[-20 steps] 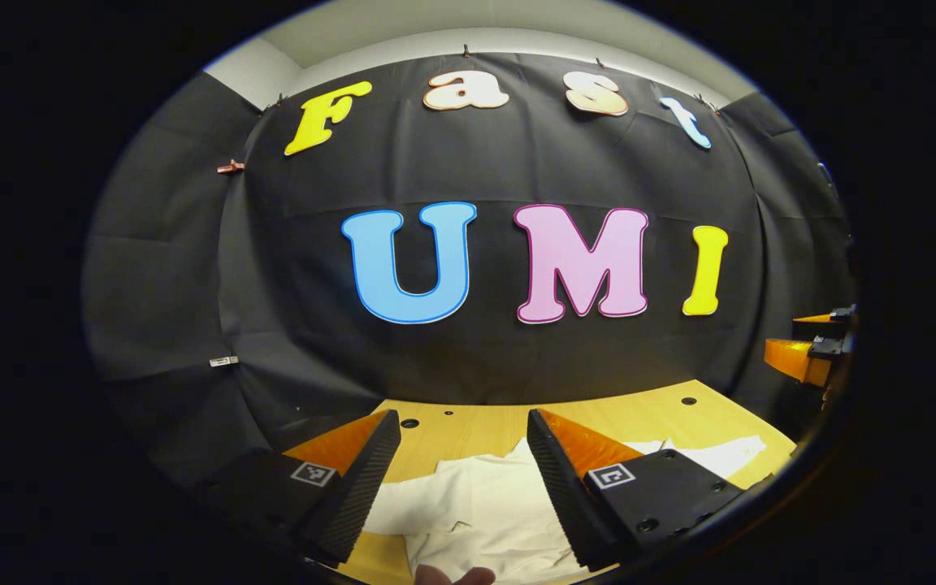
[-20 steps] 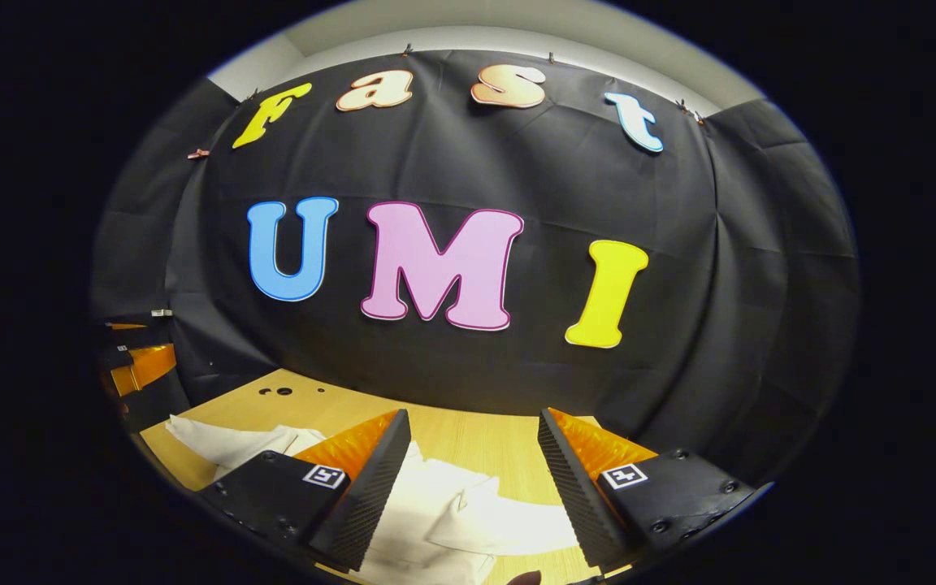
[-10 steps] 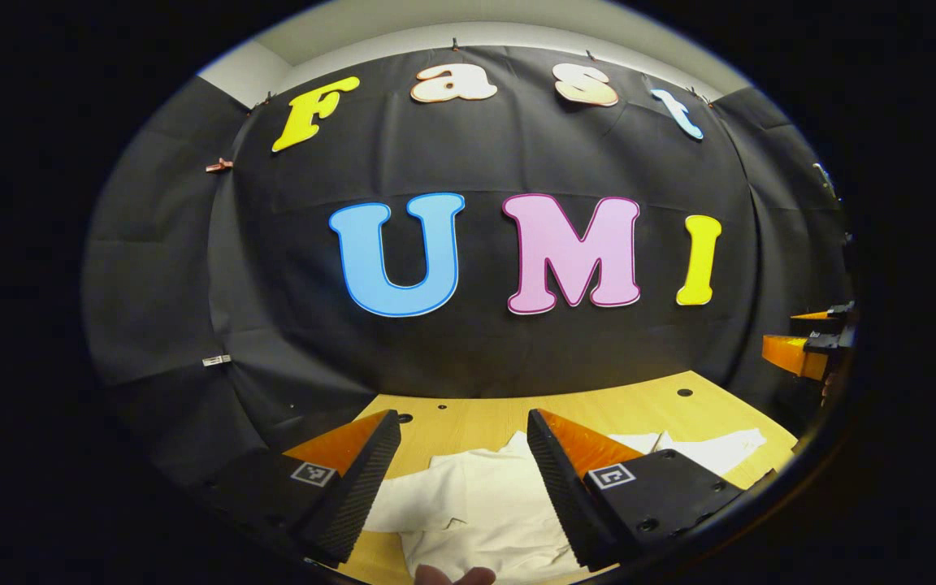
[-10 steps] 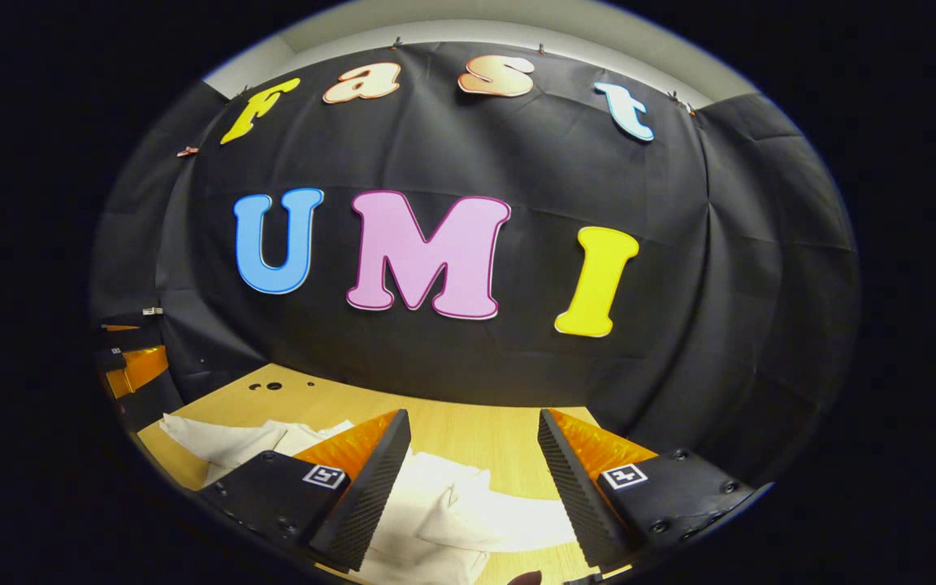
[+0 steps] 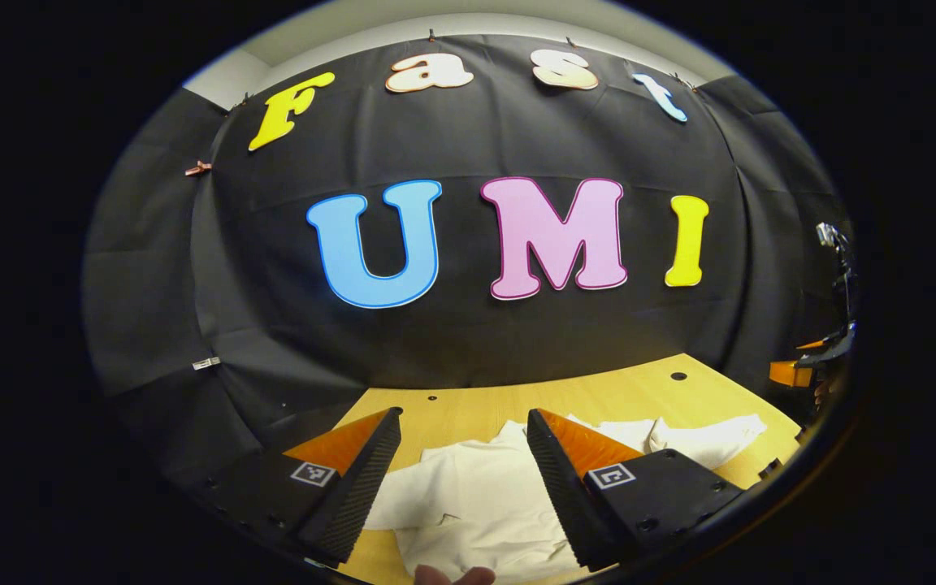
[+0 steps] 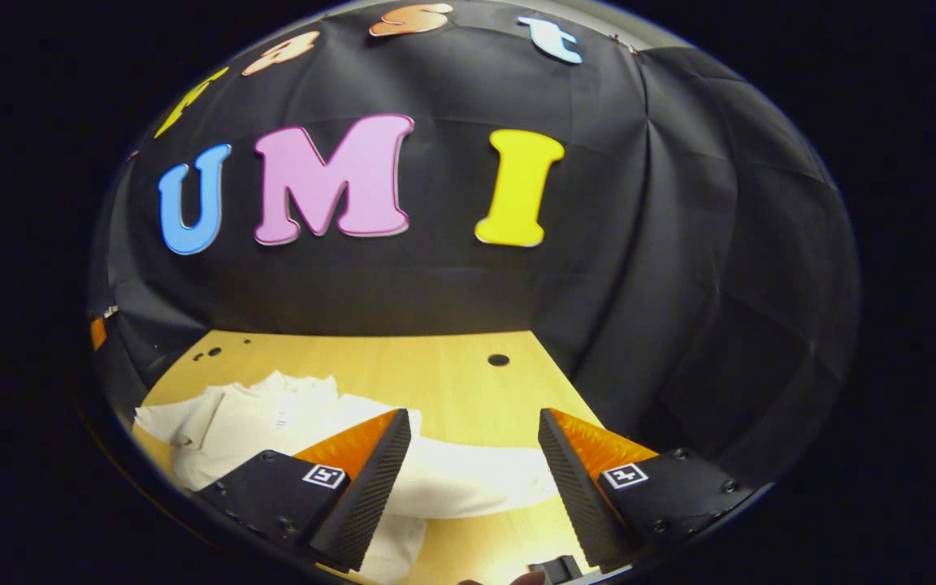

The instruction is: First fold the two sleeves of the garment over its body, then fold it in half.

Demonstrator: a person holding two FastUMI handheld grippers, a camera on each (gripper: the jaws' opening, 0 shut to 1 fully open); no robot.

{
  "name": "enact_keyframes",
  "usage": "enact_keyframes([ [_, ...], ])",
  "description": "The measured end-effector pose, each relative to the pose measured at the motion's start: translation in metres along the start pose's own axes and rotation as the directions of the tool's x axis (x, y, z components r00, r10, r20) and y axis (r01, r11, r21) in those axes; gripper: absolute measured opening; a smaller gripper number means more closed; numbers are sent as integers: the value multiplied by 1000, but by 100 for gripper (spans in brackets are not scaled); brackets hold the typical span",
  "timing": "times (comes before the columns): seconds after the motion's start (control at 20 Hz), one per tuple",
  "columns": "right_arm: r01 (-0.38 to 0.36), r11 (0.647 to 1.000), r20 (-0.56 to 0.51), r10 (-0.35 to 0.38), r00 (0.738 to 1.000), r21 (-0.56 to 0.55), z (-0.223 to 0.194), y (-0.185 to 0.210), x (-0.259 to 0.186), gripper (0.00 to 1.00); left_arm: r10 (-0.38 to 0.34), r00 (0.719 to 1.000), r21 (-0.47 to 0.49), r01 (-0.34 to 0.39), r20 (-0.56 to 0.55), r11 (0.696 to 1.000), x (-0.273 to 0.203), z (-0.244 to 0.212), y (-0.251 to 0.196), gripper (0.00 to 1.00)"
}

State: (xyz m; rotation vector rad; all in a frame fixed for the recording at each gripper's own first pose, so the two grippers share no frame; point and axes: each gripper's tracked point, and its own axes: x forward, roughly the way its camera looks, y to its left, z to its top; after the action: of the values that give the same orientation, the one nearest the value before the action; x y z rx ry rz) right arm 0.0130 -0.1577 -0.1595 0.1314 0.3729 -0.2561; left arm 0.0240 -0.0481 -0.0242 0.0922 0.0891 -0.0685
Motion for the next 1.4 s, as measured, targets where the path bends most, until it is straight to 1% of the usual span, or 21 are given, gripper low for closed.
enact_keyframes([
  [0.1, 45, 999, -70, -44, 997, 6, -29, -29, 19, 97, -4, 1000, 7, 4, -13, 1000, 3, -2, -5, 96],
  [0.2, 76, 997, -151, -75, 986, -1, -62, -44, 42, 98, -7, 1000, 14, 7, -29, 1000, 6, -6, -10, 96],
  [0.4, 115, 993, -277, -107, 955, 10, -111, -74, 82, 98, -12, 998, 27, 14, -57, 1000, 10, -10, -18, 96],
  [0.5, 137, 990, -340, -120, 933, 28, -135, -85, 96, 98, -7, 997, 29, 10, -77, 1000, 12, -14, -21, 95],
  [0.75, 167, 985, -437, -134, 889, 37, -178, -101, 130, 98, 10, 994, 47, -5, -107, 999, 14, -20, -25, 95],
  [0.95, 155, 986, -495, -107, 862, 56, -198, -107, 141, 98, 19, 992, 54, -12, -124, 998, 16, -22, -27, 95],
  [1.0, 148, 988, -514, -100, 852, 54, -203, -107, 140, 98, 22, 992, 51, -16, -125, 999, 16, -22, -26, 95],
  [1.05, 135, 988, -509, -80, 857, 72, -202, -102, 140, 98, 26, 992, 49, -20, -125, 999, 15, -21, -26, 95],
  [1.1, 139, 987, -509, -78, 857, 83, -204, -100, 143, 97, 30, 991, 48, -24, -127, 999, 15, -23, -26, 95],
  [1.15, 143, 985, -508, -72, 858, 102, -204, -99, 143, 90, 34, 991, 45, -28, -130, 999, 15, -23, -25, 95],
  [1.2, 152, 981, -514, -68, 855, 124, -205, -98, 142, 89, 37, 990, 40, -32, -133, 999, 15, -25, -24, 95],
  [1.25, 156, 979, -507, -71, 859, 128, -206, -97, 145, 80, 41, 990, 34, -36, -136, 999, 16, -25, -23, 95],
  [1.3, 152, 980, -510, -65, 858, 130, -206, -93, 141, 80, 45, 989, 27, -41, -140, 999, 15, -27, -21, 95],
  [1.35, 141, 982, -503, -57, 862, 129, -204, -87, 143, 56, 49, 989, 21, -47, -141, 999, 15, -28, -18, 95],
  [1.4, 140, 983, -505, -64, 861, 115, -205, -82, 141, 46, 55, 989, 17, -53, -141, 998, 14, -28, -16, 95],
])
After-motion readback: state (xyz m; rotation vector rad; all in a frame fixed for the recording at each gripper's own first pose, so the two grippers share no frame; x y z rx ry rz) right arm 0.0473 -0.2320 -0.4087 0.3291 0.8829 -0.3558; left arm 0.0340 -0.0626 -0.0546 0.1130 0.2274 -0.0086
